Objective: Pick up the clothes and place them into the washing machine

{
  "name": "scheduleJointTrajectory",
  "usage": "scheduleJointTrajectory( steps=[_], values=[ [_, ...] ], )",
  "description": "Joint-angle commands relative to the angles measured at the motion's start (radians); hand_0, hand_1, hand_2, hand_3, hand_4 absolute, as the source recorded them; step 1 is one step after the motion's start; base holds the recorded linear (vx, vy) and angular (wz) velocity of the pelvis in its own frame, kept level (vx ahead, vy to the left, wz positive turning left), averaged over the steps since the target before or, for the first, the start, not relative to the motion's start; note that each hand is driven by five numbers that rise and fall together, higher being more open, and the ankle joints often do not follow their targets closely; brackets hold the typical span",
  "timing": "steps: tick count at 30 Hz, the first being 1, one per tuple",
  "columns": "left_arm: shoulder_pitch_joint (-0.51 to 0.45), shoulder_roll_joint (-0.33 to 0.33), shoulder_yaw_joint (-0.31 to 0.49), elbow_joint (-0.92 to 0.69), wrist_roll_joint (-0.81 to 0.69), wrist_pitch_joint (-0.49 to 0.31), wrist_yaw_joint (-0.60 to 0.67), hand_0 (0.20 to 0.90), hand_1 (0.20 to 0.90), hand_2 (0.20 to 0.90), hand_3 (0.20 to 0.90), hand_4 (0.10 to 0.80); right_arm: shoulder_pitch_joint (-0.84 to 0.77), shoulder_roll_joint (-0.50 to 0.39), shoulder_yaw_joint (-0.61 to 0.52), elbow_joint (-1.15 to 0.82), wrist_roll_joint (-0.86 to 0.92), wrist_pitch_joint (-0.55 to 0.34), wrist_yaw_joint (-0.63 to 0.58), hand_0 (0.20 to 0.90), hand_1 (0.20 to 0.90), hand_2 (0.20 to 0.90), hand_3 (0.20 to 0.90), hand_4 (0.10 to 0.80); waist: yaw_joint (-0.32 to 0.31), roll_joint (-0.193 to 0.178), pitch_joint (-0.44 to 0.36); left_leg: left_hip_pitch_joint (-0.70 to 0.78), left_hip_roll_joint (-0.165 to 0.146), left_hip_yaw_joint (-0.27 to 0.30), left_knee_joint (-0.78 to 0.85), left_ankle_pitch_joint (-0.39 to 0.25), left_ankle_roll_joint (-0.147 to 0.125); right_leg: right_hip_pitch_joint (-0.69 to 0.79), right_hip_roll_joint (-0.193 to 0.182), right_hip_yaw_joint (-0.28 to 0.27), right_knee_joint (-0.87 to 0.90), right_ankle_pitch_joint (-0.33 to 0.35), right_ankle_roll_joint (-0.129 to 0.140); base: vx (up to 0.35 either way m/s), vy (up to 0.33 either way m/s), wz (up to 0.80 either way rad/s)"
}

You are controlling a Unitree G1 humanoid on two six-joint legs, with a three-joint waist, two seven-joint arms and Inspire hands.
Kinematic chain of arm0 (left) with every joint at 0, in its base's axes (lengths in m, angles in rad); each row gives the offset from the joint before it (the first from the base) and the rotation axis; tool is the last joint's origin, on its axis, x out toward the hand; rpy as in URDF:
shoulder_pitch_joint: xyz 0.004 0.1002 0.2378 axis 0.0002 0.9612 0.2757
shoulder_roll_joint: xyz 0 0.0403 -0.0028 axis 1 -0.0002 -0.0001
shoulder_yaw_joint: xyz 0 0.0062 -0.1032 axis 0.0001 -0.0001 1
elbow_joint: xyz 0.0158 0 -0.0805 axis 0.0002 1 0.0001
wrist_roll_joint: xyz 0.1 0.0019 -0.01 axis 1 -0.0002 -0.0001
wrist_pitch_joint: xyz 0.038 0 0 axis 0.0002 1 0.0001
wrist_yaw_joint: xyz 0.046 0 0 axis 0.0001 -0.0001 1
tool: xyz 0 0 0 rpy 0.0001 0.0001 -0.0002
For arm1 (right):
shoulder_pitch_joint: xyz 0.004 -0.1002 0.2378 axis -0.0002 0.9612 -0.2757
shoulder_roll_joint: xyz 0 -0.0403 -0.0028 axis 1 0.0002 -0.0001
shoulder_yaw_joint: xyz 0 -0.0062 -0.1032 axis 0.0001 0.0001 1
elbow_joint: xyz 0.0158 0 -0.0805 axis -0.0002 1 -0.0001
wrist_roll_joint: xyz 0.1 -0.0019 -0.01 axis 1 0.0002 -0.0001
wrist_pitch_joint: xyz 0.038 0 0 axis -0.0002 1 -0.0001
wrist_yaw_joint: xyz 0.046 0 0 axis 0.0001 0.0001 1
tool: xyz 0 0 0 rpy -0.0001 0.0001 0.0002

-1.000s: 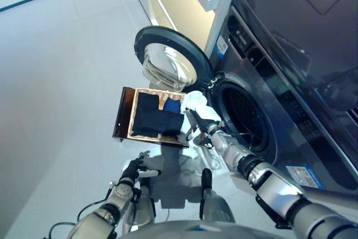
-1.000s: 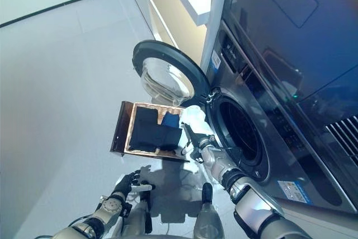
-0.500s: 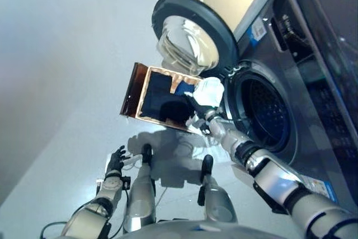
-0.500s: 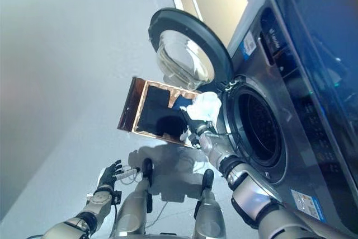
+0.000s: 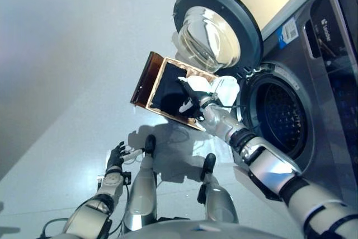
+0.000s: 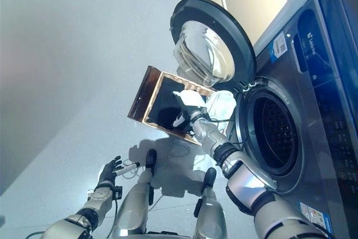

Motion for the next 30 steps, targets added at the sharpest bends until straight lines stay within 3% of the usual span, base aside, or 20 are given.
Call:
scheduleJointTrajectory(
  steps=[1,14,20,30],
  values=[
    [-0.01,0.068,-0.02,-0.095,-0.077,-0.079,0.021,0.9,0.9,0.9,0.9,0.8,-0.181,-0.01,-0.009,0.005,0.016,-0.007,-0.067,0.9,0.9,0.9,0.9,0.8,0.037,-0.018,0.004,-0.001,-0.039,0.004,0.041,-0.09,-0.006,-0.132,-0.106,0.086,0.126,0.01,0.007,-0.031,0.011,0.15],
    [0.072,0.109,0.006,-0.406,-0.159,-0.111,-0.002,0.9,0.9,0.9,0.9,0.8,-0.215,-0.069,-0.029,0.066,-0.025,0.033,-0.067,0.9,0.9,0.9,0.9,0.8,0.05,0.001,0.045,-0.088,-0.058,-0.015,0.069,-0.08,0.001,-0.192,-0.125,0.081,0.129,0.027,0.009,-0.023,0.014,0.08],
    [0.102,0.142,-0.005,-0.624,-0.162,-0.111,-0.018,0.9,0.9,0.9,0.9,0.8,-0.249,-0.142,-0.046,0.087,-0.043,0.058,-0.075,0.9,0.9,0.9,0.9,0.8,0.039,0.018,0.079,-0.172,-0.066,-0.023,0.114,-0.079,0.001,-0.263,-0.13,0.089,0.164,0.024,0.005,-0.034,0.023,0.04],
    [0.113,0.154,-0.026,-0.766,-0.162,-0.092,-0.032,0.9,0.9,0.9,0.9,0.8,-0.296,-0.205,-0.056,0.166,-0.05,0.073,-0.086,0.9,0.9,0.9,0.9,0.8,0.036,0.037,0.103,-0.293,-0.085,-0.039,0.183,-0.089,0.006,-0.352,-0.138,0.093,0.203,0.018,0.003,-0.029,0.017,0.08]
  ],
)
